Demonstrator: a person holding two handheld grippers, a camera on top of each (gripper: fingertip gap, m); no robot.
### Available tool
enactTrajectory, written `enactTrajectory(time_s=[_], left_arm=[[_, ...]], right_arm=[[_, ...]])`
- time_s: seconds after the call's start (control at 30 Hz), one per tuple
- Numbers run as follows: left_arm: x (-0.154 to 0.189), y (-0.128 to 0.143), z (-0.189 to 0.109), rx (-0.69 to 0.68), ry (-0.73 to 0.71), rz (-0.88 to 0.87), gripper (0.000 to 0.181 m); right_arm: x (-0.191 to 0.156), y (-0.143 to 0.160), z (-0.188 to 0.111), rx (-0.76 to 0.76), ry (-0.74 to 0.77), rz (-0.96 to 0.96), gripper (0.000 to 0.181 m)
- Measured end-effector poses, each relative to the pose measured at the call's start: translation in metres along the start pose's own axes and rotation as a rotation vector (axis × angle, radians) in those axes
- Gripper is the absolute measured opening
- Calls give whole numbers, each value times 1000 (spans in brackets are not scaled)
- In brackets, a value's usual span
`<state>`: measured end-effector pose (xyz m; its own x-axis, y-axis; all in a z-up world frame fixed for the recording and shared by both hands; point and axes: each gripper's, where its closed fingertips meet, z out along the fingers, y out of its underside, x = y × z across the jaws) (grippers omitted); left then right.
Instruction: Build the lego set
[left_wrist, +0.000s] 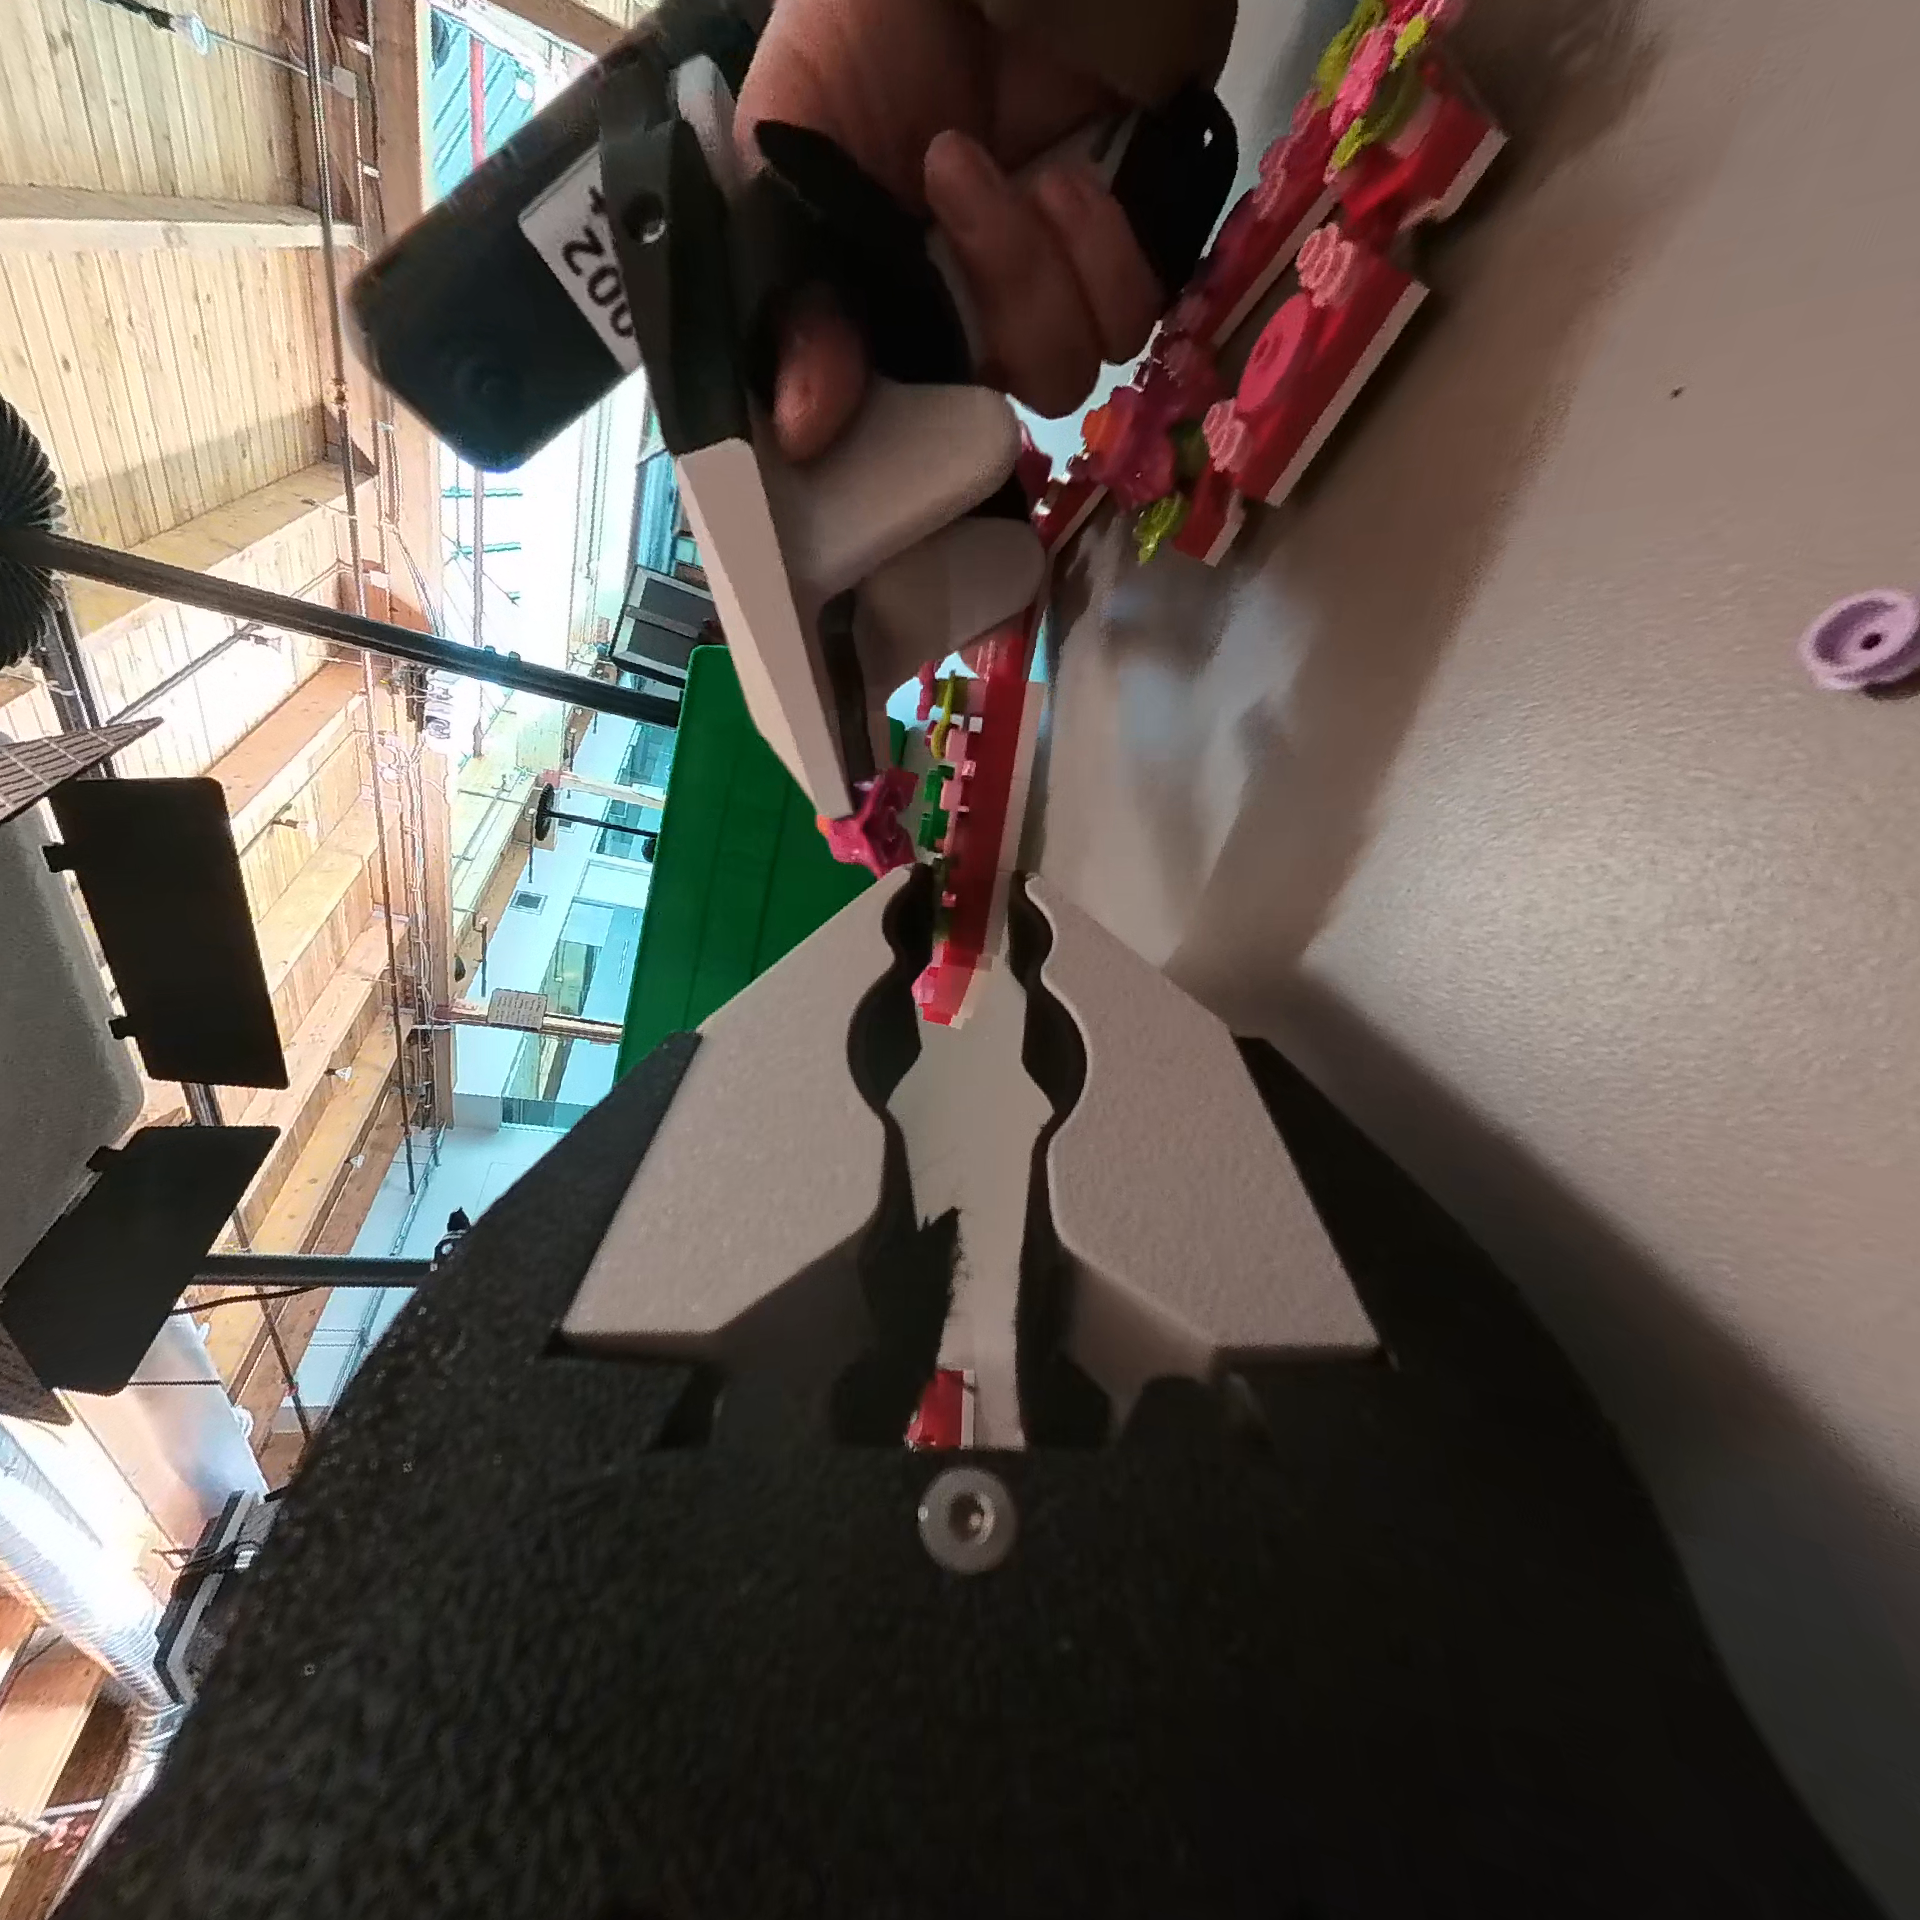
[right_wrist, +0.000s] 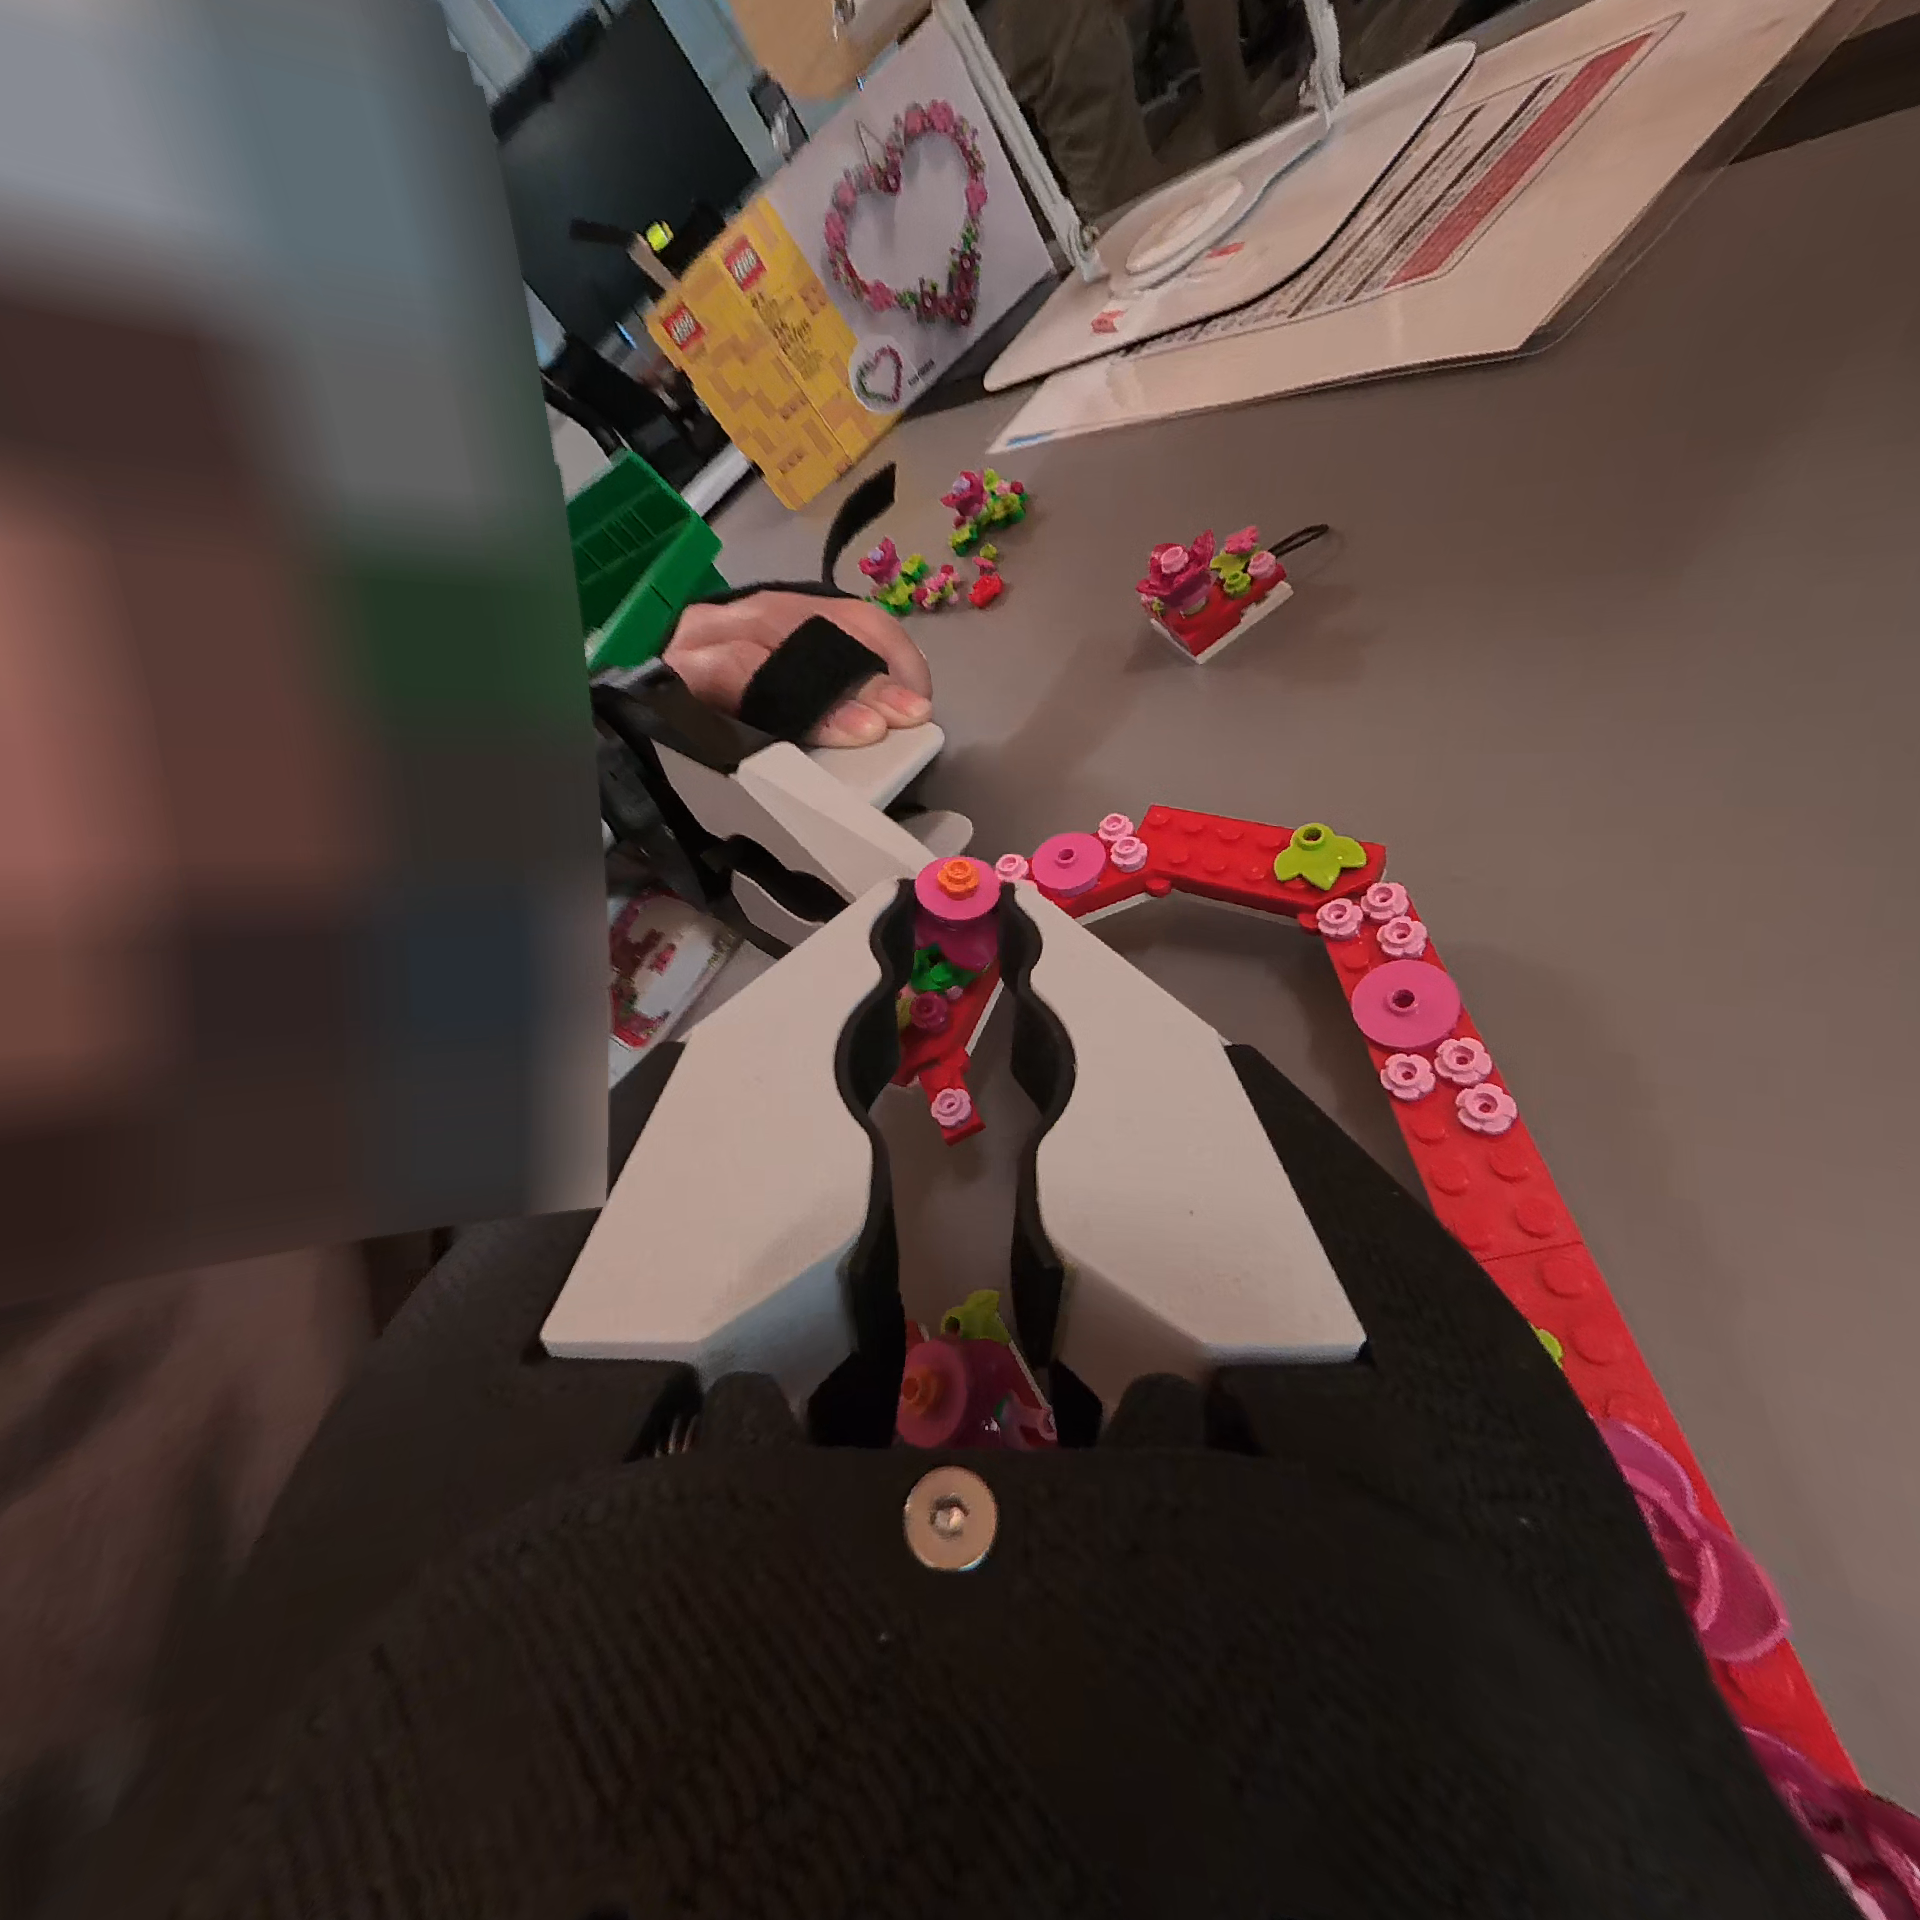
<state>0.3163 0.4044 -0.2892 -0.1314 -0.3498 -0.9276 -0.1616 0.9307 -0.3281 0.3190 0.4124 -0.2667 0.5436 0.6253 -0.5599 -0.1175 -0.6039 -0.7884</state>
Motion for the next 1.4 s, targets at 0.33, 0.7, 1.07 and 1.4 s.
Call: enactTrajectory(time_s=[0.33,0.7,1.07,1.4], left_arm=[[2,1,0,-6,9,4,11],[4,1,0,-6,19,8,11],[9,-3,0,16,42,25,11],[16,-3,1,13,68,51,11]], right_arm=[[-8,4,3,-45,89,-112,14],[-5,6,2,-65,129,-183,14],[-11,18,2,-191,0,-420,14],[-8,24,3,-312,-75,-564,14]])
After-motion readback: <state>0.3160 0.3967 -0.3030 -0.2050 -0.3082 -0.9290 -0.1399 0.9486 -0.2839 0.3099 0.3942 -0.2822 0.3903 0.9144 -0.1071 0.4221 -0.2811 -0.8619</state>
